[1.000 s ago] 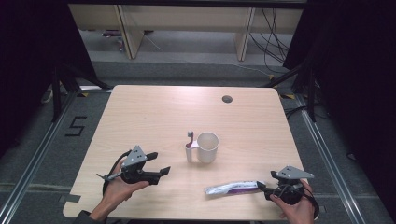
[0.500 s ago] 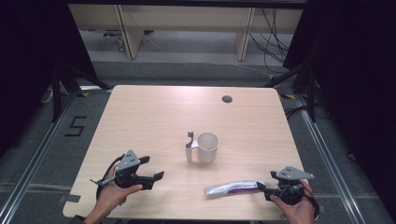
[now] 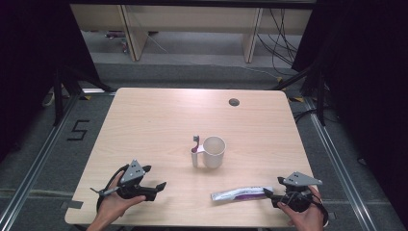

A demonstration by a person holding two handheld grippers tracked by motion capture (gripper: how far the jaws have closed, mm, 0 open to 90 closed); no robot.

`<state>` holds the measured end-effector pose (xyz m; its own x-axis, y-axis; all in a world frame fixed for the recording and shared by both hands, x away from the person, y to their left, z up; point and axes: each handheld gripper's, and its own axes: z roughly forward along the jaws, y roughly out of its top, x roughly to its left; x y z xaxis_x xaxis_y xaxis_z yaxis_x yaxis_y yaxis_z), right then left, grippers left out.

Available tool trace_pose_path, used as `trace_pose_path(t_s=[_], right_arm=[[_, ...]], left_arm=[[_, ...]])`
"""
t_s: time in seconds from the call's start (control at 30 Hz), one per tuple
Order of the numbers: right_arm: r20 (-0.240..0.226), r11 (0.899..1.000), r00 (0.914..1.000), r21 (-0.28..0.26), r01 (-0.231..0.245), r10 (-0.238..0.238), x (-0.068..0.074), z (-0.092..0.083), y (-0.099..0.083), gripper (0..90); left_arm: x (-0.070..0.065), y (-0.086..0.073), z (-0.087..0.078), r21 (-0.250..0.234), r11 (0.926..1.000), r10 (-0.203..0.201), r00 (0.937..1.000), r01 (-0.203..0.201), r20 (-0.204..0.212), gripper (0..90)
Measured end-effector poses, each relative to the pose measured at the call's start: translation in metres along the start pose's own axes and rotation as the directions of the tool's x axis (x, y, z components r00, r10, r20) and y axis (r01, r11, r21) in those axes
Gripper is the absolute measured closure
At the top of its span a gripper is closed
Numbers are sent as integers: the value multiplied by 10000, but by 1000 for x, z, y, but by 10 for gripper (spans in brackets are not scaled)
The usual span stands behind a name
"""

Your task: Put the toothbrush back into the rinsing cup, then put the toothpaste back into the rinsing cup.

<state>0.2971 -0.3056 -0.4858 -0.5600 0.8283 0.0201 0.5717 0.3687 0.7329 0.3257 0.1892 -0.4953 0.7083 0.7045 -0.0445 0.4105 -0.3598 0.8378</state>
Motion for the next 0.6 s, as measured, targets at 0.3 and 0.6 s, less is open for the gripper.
trace_pose_path(t_s=[0.3, 0.6], right_arm=[[-247, 9999, 9996, -34, 123, -124, 6, -2, 4, 298], [-885, 9848, 9808, -125, 1732, -1736, 19, -2, 19, 292]], left_arm=[[3, -1, -1, 87, 10000, 39, 10000, -39, 15, 162], [3, -3, 1, 17, 10000, -85, 10000, 85, -17, 161]])
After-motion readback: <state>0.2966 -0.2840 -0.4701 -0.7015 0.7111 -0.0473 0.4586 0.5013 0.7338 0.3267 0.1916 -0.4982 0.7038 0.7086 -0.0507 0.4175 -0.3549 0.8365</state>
